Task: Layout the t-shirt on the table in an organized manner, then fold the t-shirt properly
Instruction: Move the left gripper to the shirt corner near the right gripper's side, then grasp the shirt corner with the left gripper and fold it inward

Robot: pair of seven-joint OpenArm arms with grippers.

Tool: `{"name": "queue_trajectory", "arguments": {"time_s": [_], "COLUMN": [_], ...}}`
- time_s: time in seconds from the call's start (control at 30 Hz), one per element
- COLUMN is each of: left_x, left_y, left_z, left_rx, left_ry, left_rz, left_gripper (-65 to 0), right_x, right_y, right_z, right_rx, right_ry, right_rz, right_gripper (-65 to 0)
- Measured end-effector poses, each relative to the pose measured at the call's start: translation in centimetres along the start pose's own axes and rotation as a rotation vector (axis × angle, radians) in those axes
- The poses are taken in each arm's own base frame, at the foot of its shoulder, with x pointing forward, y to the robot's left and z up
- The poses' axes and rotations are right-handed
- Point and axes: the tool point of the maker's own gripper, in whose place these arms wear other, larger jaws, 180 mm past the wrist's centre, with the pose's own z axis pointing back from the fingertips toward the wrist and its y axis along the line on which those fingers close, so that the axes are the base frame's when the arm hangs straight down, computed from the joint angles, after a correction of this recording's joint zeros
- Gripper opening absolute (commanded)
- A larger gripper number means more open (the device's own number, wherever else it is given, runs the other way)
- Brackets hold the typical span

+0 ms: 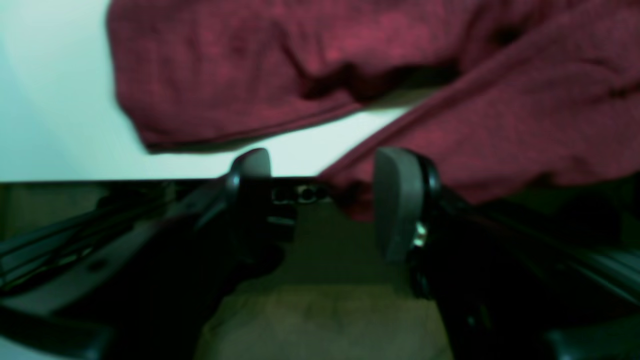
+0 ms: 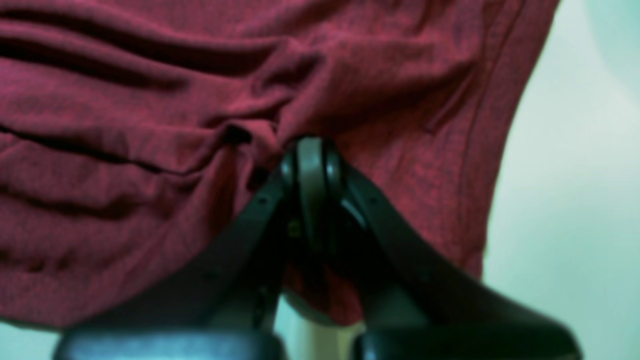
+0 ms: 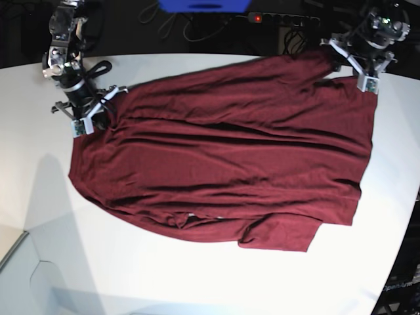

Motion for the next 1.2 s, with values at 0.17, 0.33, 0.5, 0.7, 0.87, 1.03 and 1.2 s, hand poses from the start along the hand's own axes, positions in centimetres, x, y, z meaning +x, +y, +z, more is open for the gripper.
{"name": "queue_trajectory", "arguments": {"time_s": [0.17, 0.33, 0.5, 0.7, 0.87, 1.03, 1.2], "left_x": [0.0, -0.7, -0.8, -0.6, 0.1, 0.1, -0.1], "left_y": [-0.8, -0.6, -1.1, -1.8, -1.7, -1.9, -2.7], "left_z": [-0.2, -0.6, -1.4, -1.5, -1.7, -1.9, -2.7], "left_rx": [-0.022, -0.022, -0.038, -0.055, -0.054, -0.058, -0.089], "left_ry": [0.003, 0.019, 0.031, 0.027, 0.007, 0.016, 0.004], "left_rz": [-0.006, 0.009, 0.003, 0.002, 0.001, -0.003, 0.015], "left_gripper": [-32.6, -32.6, -32.6, -32.6, -32.6, -32.8, -33.0], "right_x": [0.0, 0.0, 0.2, 0.4, 0.4, 0.5, 0.5], "right_y": [0.0, 0.0, -0.1, -0.1, -0.1, -0.2, -0.1], "right_z": [0.0, 0.0, -0.2, -0.2, -0.3, -0.3, -0.3], "right_rx": [0.000, 0.000, -0.001, -0.002, -0.002, -0.003, 0.000], "right_ry": [0.000, 0.000, 0.000, 0.001, 0.000, -0.001, -0.001], "right_rz": [0.000, 0.000, 0.001, 0.002, 0.002, 0.002, 0.003], "right_gripper": [-65.0, -65.0, -65.0, -65.0, -65.0, -65.0, -65.0]}}
